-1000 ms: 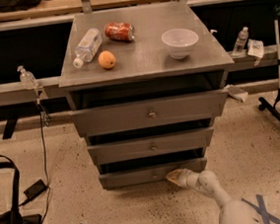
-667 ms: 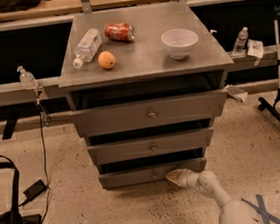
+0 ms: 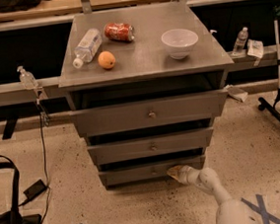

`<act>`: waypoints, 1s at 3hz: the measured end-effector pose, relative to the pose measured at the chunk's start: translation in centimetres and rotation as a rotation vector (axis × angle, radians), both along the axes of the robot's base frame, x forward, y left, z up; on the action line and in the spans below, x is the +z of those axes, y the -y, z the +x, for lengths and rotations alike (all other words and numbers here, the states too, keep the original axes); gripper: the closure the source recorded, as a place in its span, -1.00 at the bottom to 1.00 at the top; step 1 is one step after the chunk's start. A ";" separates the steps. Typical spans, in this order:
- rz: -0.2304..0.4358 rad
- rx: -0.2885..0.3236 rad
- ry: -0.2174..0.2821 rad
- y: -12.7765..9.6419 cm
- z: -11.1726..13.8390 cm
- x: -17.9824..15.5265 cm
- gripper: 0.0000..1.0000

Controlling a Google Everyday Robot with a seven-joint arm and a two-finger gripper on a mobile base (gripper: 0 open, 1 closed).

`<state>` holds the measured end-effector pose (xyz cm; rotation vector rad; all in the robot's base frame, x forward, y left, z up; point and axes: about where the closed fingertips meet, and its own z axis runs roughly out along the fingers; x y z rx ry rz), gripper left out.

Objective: Close bottom drawer

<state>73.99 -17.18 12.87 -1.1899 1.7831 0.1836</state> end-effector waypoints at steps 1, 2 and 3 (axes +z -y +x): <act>-0.006 -0.007 0.037 0.5 1.4 0.8 1.00; -0.006 -0.007 0.037 0.5 1.4 0.8 1.00; -0.006 -0.007 0.037 0.5 1.4 0.8 1.00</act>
Offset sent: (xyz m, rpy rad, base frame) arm 0.0677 -0.0277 0.0282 0.0329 -0.1436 -0.0172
